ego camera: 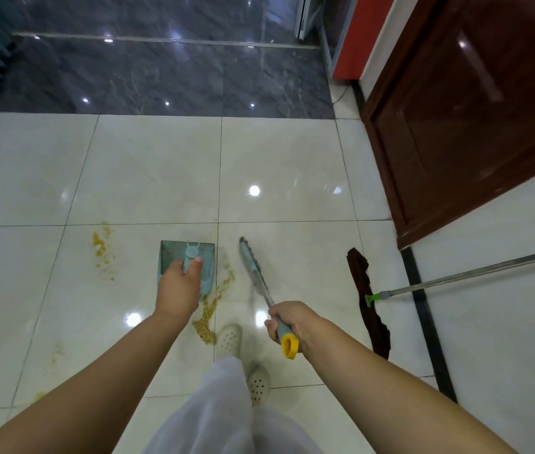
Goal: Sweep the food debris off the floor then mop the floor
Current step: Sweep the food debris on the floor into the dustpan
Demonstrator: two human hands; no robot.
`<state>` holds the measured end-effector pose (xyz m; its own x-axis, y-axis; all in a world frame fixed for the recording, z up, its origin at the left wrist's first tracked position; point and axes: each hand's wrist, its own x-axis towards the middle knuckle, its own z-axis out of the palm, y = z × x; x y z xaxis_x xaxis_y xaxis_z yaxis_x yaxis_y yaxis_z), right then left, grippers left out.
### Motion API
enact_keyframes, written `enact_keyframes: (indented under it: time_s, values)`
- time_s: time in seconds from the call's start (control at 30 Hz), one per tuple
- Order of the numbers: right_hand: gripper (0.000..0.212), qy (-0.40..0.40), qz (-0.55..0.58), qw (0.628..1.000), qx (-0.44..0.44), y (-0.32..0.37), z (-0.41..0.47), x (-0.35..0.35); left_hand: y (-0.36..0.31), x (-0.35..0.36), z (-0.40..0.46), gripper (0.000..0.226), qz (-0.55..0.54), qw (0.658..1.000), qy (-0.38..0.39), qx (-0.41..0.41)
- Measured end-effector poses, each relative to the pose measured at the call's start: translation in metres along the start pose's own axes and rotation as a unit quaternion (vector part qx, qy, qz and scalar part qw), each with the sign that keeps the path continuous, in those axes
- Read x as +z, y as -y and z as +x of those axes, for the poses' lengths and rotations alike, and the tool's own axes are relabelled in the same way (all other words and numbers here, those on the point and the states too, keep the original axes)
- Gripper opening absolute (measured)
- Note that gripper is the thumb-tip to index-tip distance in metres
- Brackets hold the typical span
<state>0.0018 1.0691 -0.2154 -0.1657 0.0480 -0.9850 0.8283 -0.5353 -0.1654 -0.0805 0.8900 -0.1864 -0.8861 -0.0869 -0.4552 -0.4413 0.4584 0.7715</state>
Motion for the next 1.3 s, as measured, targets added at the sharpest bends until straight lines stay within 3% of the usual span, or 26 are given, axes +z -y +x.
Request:
enact_keyframes:
  time_s: [0.23,0.33,0.43,0.53,0.63,0.97,1.17,1.3]
  values:
    - [0.018,-0.066,0.078,0.994,-0.023,0.026,-0.001,-0.053,-0.025,0.025,0.022,0.031,0.011,1.0,0.015,0.013]
    - [0.009,-0.082,0.111,0.99,-0.029,0.044,0.0,-0.073,-0.038,0.039,0.038,0.031,0.011,0.999,0.033,0.013]
    - [0.027,-0.122,0.121,0.985,-0.028,0.062,0.005,-0.091,-0.05,0.05,0.056,0.032,0.007,0.999,0.048,0.008]
    - [0.01,-0.105,0.152,0.983,-0.01,0.083,0.012,-0.1,-0.064,0.058,0.077,0.03,-0.002,0.998,0.056,0.011]
    - [0.019,-0.079,0.185,0.979,0.006,0.105,0.022,-0.087,-0.081,0.063,0.099,0.028,-0.01,0.998,0.063,0.005]
    - [0.016,0.071,0.249,0.965,0.046,0.185,0.033,0.008,-0.128,0.071,0.173,0.036,-0.004,0.998,0.065,-0.01]
    - [0.016,0.084,0.218,0.971,0.049,0.224,0.035,0.03,-0.142,0.047,0.205,0.033,-0.028,0.999,0.043,-0.017]
    - [0.015,0.034,0.176,0.983,0.028,0.25,0.034,0.019,-0.144,0.034,0.22,0.027,-0.037,0.999,0.023,-0.027]
